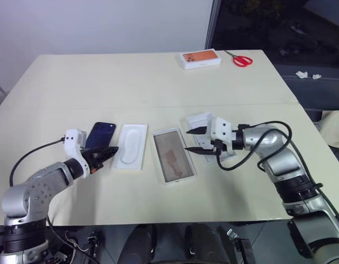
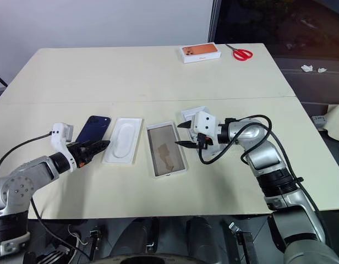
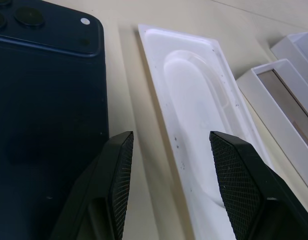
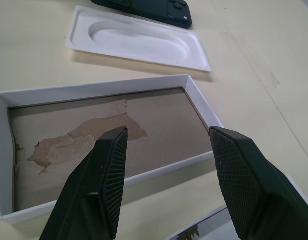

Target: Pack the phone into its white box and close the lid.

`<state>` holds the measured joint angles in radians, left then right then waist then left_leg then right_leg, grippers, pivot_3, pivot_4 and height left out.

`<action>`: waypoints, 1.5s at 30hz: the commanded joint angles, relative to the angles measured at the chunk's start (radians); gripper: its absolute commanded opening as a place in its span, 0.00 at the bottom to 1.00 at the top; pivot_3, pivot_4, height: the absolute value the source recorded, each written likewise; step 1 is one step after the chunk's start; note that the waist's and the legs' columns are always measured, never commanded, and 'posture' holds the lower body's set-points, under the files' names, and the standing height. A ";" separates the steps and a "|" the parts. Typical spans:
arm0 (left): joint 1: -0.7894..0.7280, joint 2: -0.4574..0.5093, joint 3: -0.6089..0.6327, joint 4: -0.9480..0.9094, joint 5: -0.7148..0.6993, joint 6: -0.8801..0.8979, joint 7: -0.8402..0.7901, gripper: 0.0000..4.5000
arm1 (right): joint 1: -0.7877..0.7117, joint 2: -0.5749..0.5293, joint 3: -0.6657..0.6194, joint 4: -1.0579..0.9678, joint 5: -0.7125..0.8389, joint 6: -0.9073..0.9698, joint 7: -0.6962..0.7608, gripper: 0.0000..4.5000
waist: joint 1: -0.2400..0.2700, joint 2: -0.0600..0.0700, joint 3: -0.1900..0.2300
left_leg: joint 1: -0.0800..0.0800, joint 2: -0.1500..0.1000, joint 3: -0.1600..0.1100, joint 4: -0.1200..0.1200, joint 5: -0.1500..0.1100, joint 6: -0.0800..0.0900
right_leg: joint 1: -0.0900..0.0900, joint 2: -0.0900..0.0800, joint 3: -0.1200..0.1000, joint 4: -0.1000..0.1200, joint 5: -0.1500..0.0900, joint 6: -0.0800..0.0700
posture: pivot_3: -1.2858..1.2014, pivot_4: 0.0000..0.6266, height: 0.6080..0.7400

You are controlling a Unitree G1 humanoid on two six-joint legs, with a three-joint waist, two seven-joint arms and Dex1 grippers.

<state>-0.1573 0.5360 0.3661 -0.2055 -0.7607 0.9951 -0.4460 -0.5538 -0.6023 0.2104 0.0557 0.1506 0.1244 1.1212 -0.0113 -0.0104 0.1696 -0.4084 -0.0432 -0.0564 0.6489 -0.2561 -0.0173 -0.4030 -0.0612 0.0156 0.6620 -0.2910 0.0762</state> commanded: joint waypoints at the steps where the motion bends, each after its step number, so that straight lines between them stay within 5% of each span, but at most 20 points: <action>1: -0.036 -0.025 0.033 0.018 -0.038 0.009 0.021 0.56 | -0.006 0.012 -0.019 -0.035 0.019 0.002 -0.013 0.61 | 0.000 0.000 0.000 | 0.000 0.000 0.000 0.000 0.000 0.000 | 0.000 0.000 0.000 0.000 0.000 0.000 | 0.52 0.24 1.00; 27: -0.120 -0.157 -0.025 0.181 -0.055 0.076 0.057 0.56 | -0.029 0.051 -0.062 -0.138 0.107 0.123 -0.067 0.61 | 0.003 -0.001 -0.001 | 0.000 -0.001 0.000 0.000 0.001 -0.001 | 0.000 0.000 0.000 0.001 0.000 0.000 | 0.52 0.24 1.00; 31: -0.117 -0.144 -0.004 0.199 -0.057 0.073 0.053 0.19 | -0.028 0.046 -0.065 -0.136 0.107 0.123 -0.064 0.59 | 0.001 -0.001 -0.001 | 0.000 -0.001 0.000 0.000 0.001 -0.001 | 0.000 0.000 0.000 0.001 0.000 0.000 | 0.52 0.24 1.00; 39: -0.105 -0.146 0.006 0.220 -0.049 0.058 0.049 0.19 | -0.021 0.043 -0.066 -0.140 0.106 0.118 -0.064 0.59 | 0.000 -0.001 -0.001 | 0.001 -0.001 0.000 0.000 0.001 -0.001 | 0.000 0.000 0.000 0.001 0.000 0.000 | 0.52 0.24 1.00; 42: -0.098 -0.154 0.008 0.222 -0.049 0.055 0.052 0.01 | -0.018 0.042 -0.066 -0.143 0.106 0.117 -0.065 0.59 | 0.000 0.001 -0.002 | 0.001 -0.001 0.000 0.000 0.001 -0.001 | 0.000 0.000 0.000 0.001 0.000 0.000 | 0.52 0.24 1.00; 45: -0.097 -0.157 0.013 0.223 -0.064 0.062 0.045 0.01 | -0.016 0.041 -0.065 -0.146 0.105 0.117 -0.065 0.59 | -0.002 0.001 -0.002 | 0.002 -0.001 0.000 0.000 0.001 -0.001 | 0.001 0.000 0.000 0.001 0.000 0.000 | 0.52 0.24 1.00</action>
<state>-0.2786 0.3851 0.3778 -0.0110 -0.8211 1.0391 -0.4054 -0.5644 -0.5534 0.1684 -0.0465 0.2409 0.2530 1.0585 -0.0128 -0.0096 0.1676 -0.4067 -0.0442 -0.0568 0.6485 -0.2555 -0.0183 -0.4018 -0.0613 0.0158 0.6631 -0.2910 0.0763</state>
